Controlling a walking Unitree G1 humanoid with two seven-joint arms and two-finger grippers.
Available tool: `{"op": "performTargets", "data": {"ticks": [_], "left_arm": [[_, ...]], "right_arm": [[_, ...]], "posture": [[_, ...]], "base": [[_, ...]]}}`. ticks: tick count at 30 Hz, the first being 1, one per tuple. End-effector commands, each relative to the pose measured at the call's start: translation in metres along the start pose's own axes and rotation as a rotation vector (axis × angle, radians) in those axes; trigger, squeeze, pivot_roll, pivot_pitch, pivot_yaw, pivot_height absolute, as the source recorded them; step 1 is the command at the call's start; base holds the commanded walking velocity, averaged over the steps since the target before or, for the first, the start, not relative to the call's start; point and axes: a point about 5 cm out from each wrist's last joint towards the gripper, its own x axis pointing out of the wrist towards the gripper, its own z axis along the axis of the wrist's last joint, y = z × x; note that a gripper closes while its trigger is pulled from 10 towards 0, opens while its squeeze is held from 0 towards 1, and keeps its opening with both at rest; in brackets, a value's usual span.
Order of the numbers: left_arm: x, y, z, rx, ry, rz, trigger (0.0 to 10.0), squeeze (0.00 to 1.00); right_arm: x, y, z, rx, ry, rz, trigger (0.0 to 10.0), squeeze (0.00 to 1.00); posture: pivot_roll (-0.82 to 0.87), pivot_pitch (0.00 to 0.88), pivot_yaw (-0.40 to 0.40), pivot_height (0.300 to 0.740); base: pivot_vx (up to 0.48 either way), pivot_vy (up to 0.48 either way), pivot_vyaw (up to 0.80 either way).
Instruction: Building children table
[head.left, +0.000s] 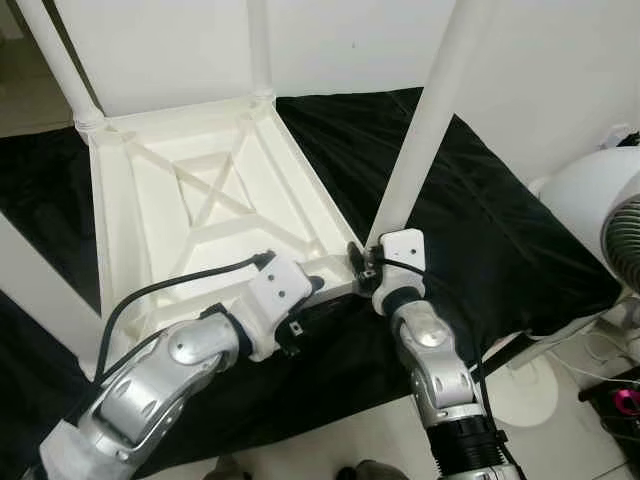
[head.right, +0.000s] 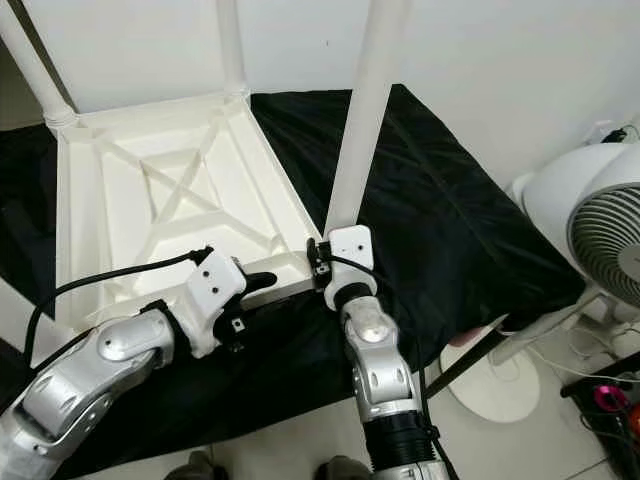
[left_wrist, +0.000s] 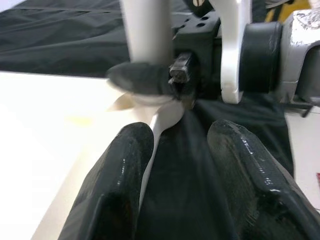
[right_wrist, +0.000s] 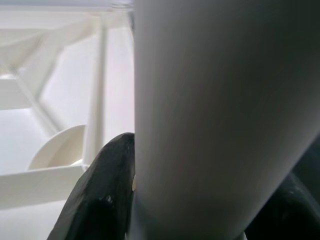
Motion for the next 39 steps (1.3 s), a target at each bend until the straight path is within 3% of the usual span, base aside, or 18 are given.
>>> {"op": "performTargets", "data": {"ticks": [1,9,10,11,12,19,23,24,29,32,39], "left_arm": [[0.0,-0.007,-0.003,-0.009,0.01,-0.131,10.0,0.0],[0.001,-0.01,-0.004,-0.014,0.01,-0.146,10.0,0.0],[0.001,-0.01,-0.004,-0.013,0.011,-0.145,10.0,0.0],[0.001,-0.01,-0.004,-0.012,0.011,-0.144,10.0,0.0],[0.001,-0.01,-0.004,-0.012,0.01,-0.143,10.0,0.0],[0.0,-0.01,-0.005,-0.014,0.013,-0.136,10.0,0.0],[0.0,-0.009,-0.004,-0.014,0.011,-0.127,10.0,0.0],[0.001,-0.008,-0.004,-0.013,0.01,-0.125,10.0,0.0],[0.001,-0.006,-0.003,-0.009,0.008,-0.126,10.0,0.0],[0.001,-0.006,-0.003,-0.008,0.008,-0.126,10.0,0.0],[0.003,-0.004,-0.001,-0.003,0.004,-0.129,10.0,0.0]], "right_arm": [[-0.005,-0.004,-0.008,0.037,0.059,-0.116,10.0,0.0],[-0.008,0.001,-0.002,0.038,0.025,-0.053,10.0,0.0],[-0.009,0.002,-0.001,0.049,0.023,-0.043,10.0,0.71],[-0.011,0.003,0.0,0.056,0.022,-0.036,10.0,0.71],[-0.012,0.004,0.002,0.074,0.017,-0.034,10.0,1.0],[-0.015,-0.003,0.008,0.099,-0.016,-0.024,10.0,1.0],[-0.016,-0.021,0.012,0.085,-0.065,0.124,10.0,1.0],[-0.016,-0.031,0.012,0.067,-0.068,0.236,10.0,0.0],[-0.012,-0.045,0.01,-0.014,-0.074,0.396,10.0,0.0],[-0.012,-0.046,0.01,-0.014,-0.072,0.404,10.0,0.0],[0.017,-0.05,0.009,-0.177,-0.068,0.561,10.0,0.0]], "posture": [[-0.06,0.026,0.006,0.74],[-0.07,0.024,0.006,0.74],[-0.07,0.024,0.006,0.74],[-0.07,0.024,0.006,0.74],[-0.07,0.023,0.003,0.74],[-0.07,0.023,-0.001,0.74],[-0.07,0.027,0.0,0.74],[-0.07,0.028,0.005,0.74],[-0.08,0.029,0.013,0.74],[-0.08,0.029,0.013,0.74],[-0.07,0.027,0.024,0.74]], "base": [[0.0,0.0,0.0],[0.0,0.0,0.0],[0.0,0.0,0.0],[0.0,0.0,0.0],[0.0,0.0,0.0],[0.0,0.0,0.0],[0.0,0.0,0.0],[0.0,0.0,0.0],[0.0,0.0,0.0],[0.0,0.0,0.0],[0.0,0.0,0.0]]}}
